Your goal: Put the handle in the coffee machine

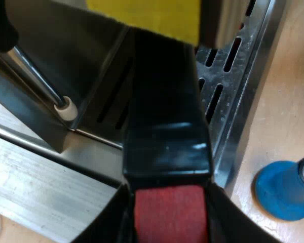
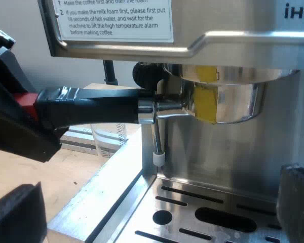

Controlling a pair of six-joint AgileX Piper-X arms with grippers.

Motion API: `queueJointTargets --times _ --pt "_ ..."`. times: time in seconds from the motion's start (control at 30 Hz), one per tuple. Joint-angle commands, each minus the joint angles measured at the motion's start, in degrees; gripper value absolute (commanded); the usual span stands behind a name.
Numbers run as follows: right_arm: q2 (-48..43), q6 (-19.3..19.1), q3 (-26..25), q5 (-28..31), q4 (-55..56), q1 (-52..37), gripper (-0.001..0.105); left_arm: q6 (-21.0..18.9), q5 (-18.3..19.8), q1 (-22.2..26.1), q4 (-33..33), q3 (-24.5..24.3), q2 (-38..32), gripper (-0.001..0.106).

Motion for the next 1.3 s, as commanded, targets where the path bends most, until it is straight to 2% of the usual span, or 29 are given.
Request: queueJointTargets --times 0.03,0.17,0.4,0.53,0.93,1.07,1.17,1.27,1.3 --pt "-0.1 -0.7 -0.4 0.4 -0.3 0.1 0.093 -1.4 9.3 0.1 -4.7 -1.3 -1.7 0.001" --pt "-0.1 -0.7 -0.4 0.4 -0.3 0.1 0.093 -3.6 9.3 0.1 -6.3 -1.3 -1.7 0.001" --pt "-0.1 -0.7 -0.4 0.4 -0.3 0.1 0.093 -4.0 11.8 0.1 -6.8 -1.3 -1.7 0.001" --pt "-0.1 -0.7 -0.4 0.4 -0.3 0.1 0.093 -6.5 16.7 0.1 -6.3 -1.3 -1.7 0.001" --pt "-0.1 -0.7 -0.4 0.3 -0.3 0.1 0.093 -6.5 14.8 0.1 -6.2 -1.3 -1.7 0.001" --pt "-0.1 -0.6 -0.4 -3.7 -0.2 -0.1 0.093 -6.5 14.8 0.1 -6.2 -1.3 -1.7 0.001" --pt "-0.1 -0.6 -0.4 -4.0 -0.2 -0.1 0.093 -6.5 14.8 0.1 -6.2 -1.3 -1.7 0.001" --pt "0.1 -0.7 -0.4 -3.8 -0.2 -0.1 0.086 -6.5 14.8 0.1 -6.1 -1.3 -1.7 0.001" --pt "0.3 -0.7 -0.4 -3.4 -0.2 -0.1 0.078 -6.5 14.8 0.1 -6.1 -1.3 -1.7 0.001"
